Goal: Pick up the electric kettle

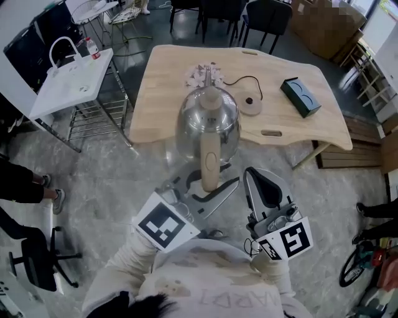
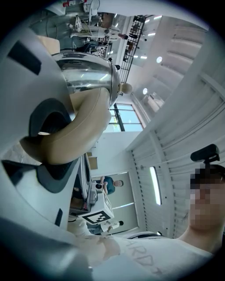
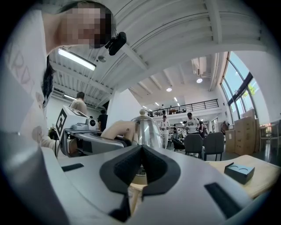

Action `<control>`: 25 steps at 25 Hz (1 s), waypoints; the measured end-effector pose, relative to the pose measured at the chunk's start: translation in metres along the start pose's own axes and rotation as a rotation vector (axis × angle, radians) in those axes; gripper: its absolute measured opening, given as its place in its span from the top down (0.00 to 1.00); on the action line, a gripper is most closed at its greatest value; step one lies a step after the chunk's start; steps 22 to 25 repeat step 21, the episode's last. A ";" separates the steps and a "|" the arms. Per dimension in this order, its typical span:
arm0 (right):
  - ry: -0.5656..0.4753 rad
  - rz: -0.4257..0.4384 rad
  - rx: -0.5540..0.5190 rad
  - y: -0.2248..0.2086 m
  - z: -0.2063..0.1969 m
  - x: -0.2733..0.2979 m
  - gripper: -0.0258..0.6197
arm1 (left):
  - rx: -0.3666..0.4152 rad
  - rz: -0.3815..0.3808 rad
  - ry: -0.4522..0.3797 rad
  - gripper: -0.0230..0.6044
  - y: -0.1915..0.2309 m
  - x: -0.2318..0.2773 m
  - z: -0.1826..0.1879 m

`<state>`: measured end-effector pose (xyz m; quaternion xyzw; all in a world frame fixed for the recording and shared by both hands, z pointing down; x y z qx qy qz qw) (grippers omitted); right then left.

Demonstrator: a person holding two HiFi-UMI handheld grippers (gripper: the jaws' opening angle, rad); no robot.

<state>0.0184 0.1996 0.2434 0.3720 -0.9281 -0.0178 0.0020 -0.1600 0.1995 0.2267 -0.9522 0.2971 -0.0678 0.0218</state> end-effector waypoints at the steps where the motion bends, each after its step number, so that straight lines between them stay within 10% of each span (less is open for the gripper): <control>1: -0.002 0.001 0.000 0.000 0.001 -0.001 0.93 | 0.002 -0.002 0.000 0.78 -0.001 0.000 0.001; 25: 0.004 0.023 -0.011 0.000 0.000 -0.010 0.93 | 0.015 0.012 -0.013 0.78 -0.012 0.004 0.004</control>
Point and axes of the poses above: the fingertips, and each gripper's own axes: x forward along the fingers, y to its left, z out of its top, the point moved 10 cm from there along -x, backward along the fingers, and after that the axes turned 3 degrees about y, right-handed, at the moved point
